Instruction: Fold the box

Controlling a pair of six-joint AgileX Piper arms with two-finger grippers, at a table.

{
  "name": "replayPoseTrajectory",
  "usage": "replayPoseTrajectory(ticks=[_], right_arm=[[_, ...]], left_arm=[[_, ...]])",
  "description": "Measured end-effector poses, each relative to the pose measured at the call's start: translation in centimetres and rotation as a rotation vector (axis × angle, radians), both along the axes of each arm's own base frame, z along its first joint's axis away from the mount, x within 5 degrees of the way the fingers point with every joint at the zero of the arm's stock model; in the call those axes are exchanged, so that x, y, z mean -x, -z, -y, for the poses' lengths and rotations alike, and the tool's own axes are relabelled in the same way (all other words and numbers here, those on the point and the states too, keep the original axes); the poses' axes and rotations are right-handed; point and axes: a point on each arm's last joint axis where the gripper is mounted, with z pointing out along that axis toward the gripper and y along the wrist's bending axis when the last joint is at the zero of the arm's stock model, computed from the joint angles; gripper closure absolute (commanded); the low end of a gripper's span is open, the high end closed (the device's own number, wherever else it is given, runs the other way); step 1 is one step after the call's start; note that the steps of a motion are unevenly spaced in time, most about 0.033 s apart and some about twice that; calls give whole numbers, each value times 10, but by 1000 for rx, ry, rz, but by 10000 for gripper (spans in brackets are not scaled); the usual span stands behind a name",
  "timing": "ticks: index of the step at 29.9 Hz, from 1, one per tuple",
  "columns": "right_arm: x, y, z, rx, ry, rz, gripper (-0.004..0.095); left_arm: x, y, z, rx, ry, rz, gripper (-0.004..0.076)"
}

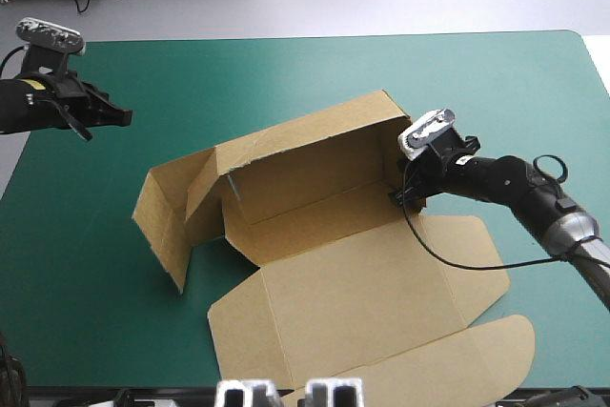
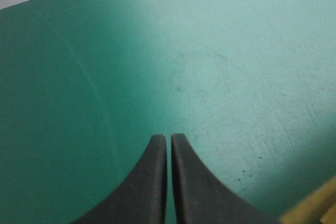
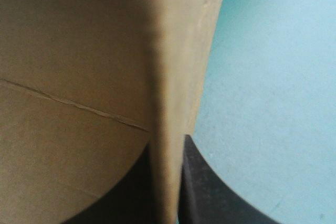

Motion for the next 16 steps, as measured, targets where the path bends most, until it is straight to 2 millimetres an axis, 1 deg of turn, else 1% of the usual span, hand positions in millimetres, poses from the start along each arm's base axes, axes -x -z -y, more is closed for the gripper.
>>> replayPoseTrajectory(ticks=[5,9,11,13,16], right_arm=[[-1,-30,11,60,48,-141,928],[3,-60,16,104,97,-235,928],[5,-69,18,116,118,-279,928],[3,-73,19,130,137,-312,928],[-6,-70,19,168,154,-391,928]], left_arm=[[5,1,-14,64,-19,-30,710],[5,8,-18,95,-65,-107,710],[5,11,-19,102,-79,-134,710],[5,18,-19,112,-82,-164,710],[5,31,-19,125,-77,-206,729]])
